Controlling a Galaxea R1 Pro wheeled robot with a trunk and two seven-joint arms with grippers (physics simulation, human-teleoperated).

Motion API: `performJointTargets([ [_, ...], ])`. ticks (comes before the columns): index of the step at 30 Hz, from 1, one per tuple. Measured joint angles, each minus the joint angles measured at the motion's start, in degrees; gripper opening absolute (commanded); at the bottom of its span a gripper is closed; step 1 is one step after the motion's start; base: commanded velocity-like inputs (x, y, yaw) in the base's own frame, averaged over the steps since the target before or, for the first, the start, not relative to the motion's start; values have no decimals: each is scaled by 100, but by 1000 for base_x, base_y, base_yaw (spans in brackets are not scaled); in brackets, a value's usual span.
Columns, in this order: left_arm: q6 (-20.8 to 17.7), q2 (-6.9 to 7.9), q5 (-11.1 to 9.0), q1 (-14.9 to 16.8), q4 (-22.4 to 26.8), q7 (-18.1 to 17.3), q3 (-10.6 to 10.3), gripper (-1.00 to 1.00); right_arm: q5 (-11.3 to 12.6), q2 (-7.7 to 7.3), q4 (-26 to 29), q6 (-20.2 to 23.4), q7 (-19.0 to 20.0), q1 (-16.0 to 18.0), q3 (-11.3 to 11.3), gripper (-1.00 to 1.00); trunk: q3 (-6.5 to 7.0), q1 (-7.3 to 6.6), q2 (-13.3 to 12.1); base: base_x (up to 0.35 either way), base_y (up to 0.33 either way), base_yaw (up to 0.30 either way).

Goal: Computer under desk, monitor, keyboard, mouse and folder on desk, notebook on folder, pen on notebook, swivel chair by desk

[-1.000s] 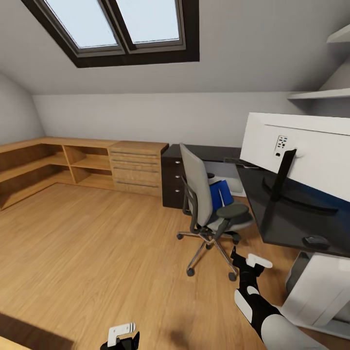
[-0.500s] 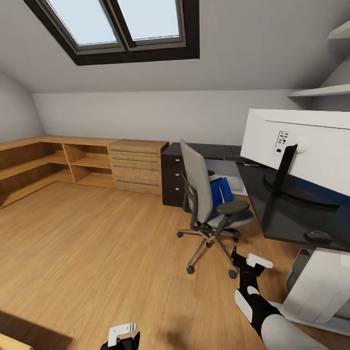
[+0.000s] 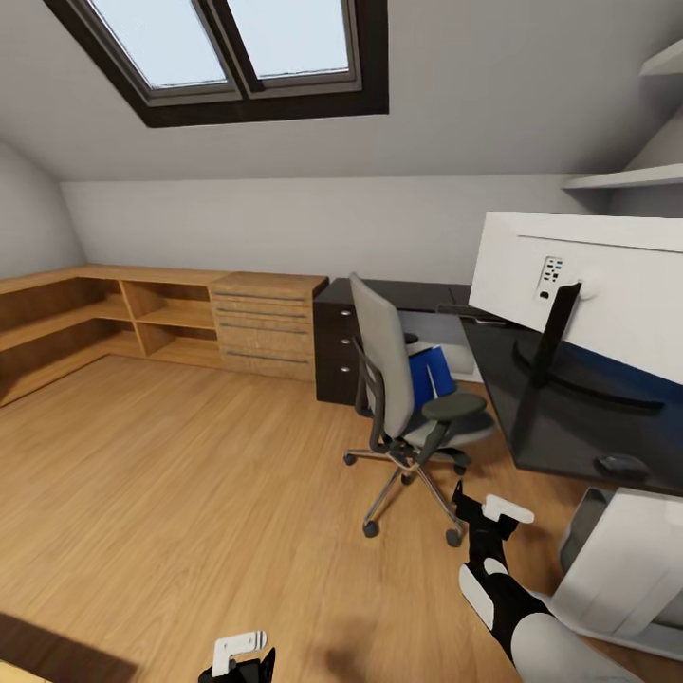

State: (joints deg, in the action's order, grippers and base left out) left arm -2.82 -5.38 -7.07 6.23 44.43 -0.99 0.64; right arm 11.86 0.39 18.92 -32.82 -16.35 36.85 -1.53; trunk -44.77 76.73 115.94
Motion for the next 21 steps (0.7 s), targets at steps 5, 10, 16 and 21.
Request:
performJointTargets([
  [5,-2,6,1,0,-3,-3,0,100,0,-16,2,2,-5,-1,-1,100,0,1,0,173,-66,0],
  [10,-4,4,3,0,-4,-3,0,100,-6,-27,2,2,-2,-2,-8,100,0,2,0,48,-16,0],
  [16,-5,-2,-5,0,2,4,0,100,-10,-47,3,0,-3,-1,-13,100,0,2,0,9,-3,0],
  [21,-5,-18,-7,0,4,15,0,100,-10,-74,3,0,-3,0,-14,100,-89,111,199,2,-1,0],
])
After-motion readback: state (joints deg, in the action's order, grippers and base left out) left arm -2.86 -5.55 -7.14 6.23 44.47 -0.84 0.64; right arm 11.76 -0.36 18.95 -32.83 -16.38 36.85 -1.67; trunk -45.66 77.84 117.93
